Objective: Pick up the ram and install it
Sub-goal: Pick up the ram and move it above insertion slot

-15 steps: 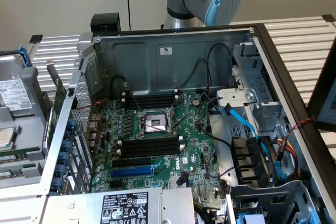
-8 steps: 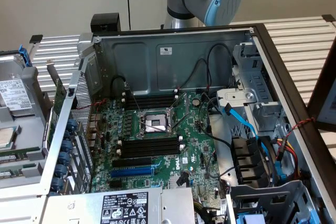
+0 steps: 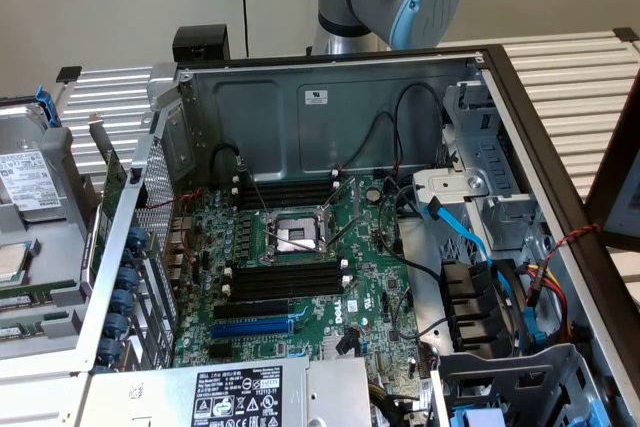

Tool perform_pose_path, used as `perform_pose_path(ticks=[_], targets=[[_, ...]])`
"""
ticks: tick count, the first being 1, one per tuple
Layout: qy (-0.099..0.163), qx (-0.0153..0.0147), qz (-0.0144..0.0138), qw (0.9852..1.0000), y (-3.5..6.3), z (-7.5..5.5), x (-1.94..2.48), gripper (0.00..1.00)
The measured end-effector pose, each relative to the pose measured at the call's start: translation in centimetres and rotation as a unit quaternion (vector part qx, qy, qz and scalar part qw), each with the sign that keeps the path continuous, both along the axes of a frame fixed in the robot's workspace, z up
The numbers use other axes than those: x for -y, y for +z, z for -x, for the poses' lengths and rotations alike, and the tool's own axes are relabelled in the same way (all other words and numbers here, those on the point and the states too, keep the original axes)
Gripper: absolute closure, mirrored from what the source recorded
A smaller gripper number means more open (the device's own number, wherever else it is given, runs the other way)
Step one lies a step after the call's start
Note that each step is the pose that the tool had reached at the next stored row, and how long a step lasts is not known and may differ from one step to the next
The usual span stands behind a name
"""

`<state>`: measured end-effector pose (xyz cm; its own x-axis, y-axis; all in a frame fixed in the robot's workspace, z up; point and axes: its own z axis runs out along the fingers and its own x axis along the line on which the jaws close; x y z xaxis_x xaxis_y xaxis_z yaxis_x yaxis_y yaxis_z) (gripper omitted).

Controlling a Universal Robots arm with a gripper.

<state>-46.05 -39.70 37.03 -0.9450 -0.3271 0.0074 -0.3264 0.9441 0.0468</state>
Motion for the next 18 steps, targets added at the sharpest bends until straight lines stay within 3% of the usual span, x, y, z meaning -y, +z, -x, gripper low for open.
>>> perform_pose_path(ticks=[5,9,13,18], targets=[[0.045,0.0001,-0.0001,0.999,-0.09,0.0,0.0,0.89],[0.082,0.0001,0.0,0.9967,-0.12,0.0,0.0,0.89],[0.117,0.0005,0.0,0.9931,-0.14,0.0,0.0,0.89],[0.163,0.0022,0.0002,0.9866,-0.16,0.0,0.0,0.89]])
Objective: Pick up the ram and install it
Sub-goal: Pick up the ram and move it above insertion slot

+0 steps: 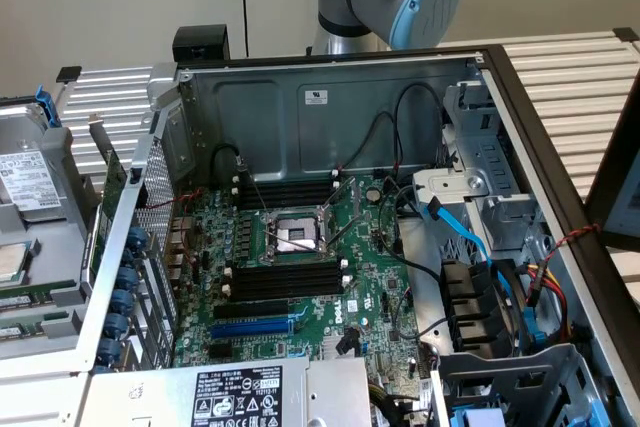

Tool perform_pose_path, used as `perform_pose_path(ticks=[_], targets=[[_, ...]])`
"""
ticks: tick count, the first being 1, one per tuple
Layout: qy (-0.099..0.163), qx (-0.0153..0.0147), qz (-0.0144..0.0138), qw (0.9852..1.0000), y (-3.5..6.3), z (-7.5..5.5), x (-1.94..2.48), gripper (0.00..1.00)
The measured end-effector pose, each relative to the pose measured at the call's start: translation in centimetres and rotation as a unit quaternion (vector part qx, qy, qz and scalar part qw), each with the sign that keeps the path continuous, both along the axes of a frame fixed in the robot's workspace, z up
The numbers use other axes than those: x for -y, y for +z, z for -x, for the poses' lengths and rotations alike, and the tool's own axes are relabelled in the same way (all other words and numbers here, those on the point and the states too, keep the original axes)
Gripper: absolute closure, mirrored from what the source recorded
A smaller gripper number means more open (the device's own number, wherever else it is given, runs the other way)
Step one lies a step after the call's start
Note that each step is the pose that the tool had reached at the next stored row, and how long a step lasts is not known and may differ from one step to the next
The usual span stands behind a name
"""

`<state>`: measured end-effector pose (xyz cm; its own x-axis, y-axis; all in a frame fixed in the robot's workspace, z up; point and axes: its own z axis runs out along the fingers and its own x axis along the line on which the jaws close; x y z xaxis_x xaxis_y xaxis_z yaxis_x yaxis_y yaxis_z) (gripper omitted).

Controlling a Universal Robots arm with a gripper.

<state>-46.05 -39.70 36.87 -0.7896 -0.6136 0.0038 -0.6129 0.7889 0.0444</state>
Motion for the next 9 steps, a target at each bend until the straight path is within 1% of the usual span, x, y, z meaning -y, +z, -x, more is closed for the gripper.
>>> perform_pose_path(ticks=[3,5,9], targets=[[0.027,0.0009,0.0,0.9996,-0.01,0.0,0.0,0.89],[0.045,0.0015,0.0,0.999,-0.02,0.0,0.0,0.89],[0.082,0.0025,0.0,0.9967,-0.04,0.0,0.0,0.89]])
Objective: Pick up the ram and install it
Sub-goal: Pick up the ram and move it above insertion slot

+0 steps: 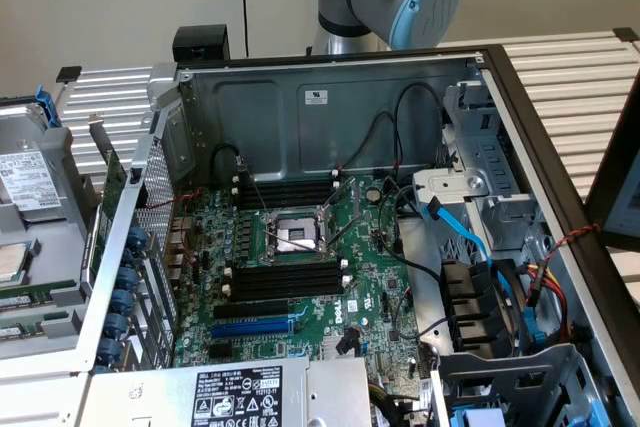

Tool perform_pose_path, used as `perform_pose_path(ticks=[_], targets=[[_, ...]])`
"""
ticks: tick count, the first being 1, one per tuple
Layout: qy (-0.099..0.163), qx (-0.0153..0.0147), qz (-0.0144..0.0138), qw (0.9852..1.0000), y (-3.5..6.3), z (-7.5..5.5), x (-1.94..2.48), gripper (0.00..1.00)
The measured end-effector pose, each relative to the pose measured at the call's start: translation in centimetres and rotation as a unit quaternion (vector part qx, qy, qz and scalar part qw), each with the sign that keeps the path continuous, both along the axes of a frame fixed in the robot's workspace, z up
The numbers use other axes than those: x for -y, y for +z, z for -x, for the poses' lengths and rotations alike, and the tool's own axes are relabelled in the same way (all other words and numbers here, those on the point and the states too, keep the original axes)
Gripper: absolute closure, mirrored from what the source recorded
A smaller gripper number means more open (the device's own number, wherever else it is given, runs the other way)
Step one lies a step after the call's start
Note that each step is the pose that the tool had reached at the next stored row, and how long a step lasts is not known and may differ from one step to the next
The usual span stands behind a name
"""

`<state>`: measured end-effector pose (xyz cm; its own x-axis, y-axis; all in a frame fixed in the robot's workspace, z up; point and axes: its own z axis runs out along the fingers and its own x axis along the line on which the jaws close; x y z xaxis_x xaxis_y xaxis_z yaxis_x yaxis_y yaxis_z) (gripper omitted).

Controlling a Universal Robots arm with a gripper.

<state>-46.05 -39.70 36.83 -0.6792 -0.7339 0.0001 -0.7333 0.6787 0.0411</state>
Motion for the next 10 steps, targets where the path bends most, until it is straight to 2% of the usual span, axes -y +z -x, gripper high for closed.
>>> perform_pose_path(ticks=[5,10], targets=[[0.045,0.0009,0.0,0.999,-0.02,0.0,0.0,0.89],[0.091,0.0015,0.0,0.9959,-0.03,0.0,0.0,0.89]])
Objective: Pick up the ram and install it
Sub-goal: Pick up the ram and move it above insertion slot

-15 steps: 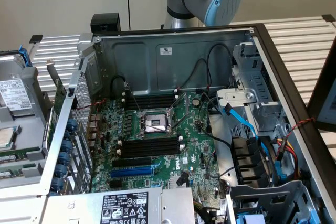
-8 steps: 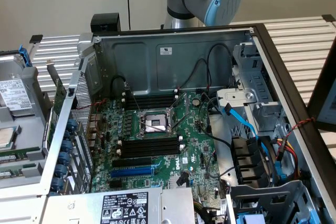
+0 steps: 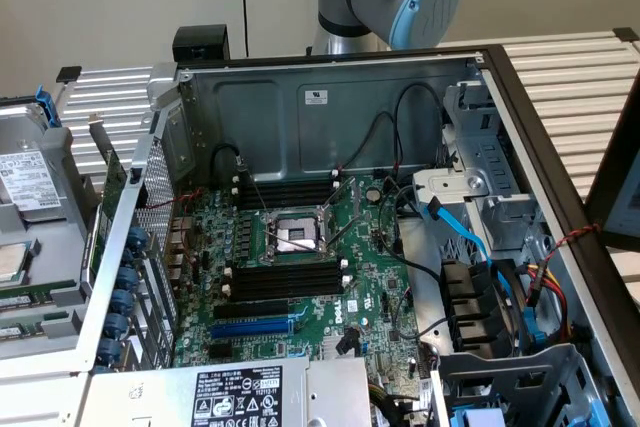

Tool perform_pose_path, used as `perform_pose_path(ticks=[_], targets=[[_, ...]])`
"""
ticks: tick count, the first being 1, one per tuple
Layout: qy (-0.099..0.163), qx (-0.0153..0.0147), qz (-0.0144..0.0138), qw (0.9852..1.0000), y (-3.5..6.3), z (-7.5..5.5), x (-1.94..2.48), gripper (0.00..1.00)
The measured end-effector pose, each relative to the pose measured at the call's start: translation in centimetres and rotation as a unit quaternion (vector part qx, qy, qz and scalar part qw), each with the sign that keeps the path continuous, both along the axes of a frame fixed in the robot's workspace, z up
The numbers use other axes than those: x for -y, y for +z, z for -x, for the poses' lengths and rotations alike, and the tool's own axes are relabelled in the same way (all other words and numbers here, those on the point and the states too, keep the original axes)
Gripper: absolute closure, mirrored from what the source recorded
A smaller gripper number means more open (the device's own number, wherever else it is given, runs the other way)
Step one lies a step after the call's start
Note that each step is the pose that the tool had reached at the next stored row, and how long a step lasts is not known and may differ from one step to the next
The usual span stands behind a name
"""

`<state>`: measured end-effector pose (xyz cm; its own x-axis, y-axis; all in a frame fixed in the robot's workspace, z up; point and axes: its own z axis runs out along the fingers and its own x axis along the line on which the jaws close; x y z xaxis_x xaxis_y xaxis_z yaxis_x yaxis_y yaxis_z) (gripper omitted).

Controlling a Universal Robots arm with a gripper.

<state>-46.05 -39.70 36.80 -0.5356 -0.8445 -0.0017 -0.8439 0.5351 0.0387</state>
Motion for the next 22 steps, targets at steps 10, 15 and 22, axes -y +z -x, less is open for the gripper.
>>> perform_pose_path(ticks=[10,15,22], targets=[[0.086,0.0021,0.0027,0.9963,-0.1,0.0,-0.01,0.89],[0.097,0.0017,0.0063,0.9953,-0.1,0.0,0.0,0.89],[0.097,0.0018,0.0063,0.9952,-0.1,0.0,0.0,0.89]])
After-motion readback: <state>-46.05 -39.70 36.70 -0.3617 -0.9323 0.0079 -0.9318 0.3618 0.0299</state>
